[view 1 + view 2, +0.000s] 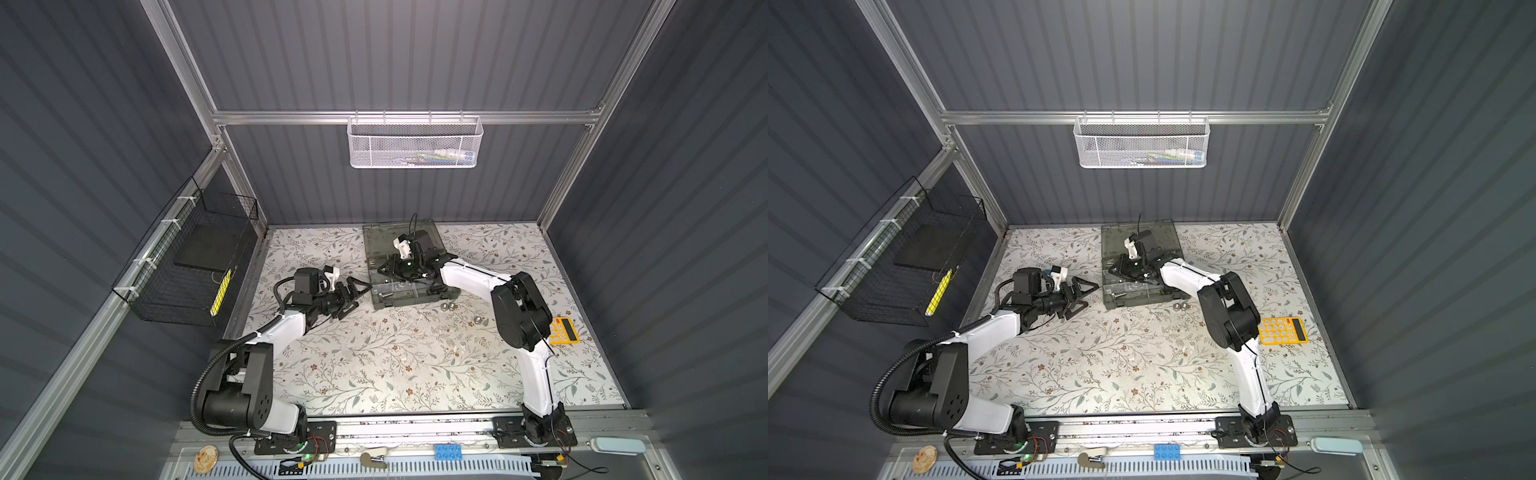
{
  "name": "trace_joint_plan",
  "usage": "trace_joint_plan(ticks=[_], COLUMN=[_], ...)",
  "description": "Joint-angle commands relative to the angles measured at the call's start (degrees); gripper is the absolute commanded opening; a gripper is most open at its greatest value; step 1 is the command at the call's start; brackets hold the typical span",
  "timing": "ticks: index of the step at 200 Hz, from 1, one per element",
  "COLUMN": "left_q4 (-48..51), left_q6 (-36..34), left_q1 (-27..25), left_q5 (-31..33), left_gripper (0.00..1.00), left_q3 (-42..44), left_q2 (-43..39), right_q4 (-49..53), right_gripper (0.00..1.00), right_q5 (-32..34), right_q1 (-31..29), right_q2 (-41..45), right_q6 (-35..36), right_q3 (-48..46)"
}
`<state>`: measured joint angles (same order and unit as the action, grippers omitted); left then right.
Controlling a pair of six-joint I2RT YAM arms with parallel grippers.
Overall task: Sort the screws and nuts into containers
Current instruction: 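Carry the hex nut with the right gripper over the box while left draws back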
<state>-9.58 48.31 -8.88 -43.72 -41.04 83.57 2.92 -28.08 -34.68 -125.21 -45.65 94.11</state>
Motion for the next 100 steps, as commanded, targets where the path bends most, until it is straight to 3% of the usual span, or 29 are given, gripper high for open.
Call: trace_joint_plan(ticks=[1, 100], left_q4=[-0.5, 2.1], left_q6=[-0.2, -1.7], left_q1=[0.4, 0.4], left_q5=[-1.8, -2.1], left_gripper=[1.0, 1.0], left_q3=[0.5, 0.6], left_q2=[-0.8, -1.4], right_q4=[-3.7, -4.4], right_gripper=[0.23, 0.28], right_q5=[-1.7, -0.4], right_q1=[-0.3, -0.4], right_q2=[-1.8, -6.5], right_q6=[-3.0, -4.1], right_q3=[2.2, 2.7])
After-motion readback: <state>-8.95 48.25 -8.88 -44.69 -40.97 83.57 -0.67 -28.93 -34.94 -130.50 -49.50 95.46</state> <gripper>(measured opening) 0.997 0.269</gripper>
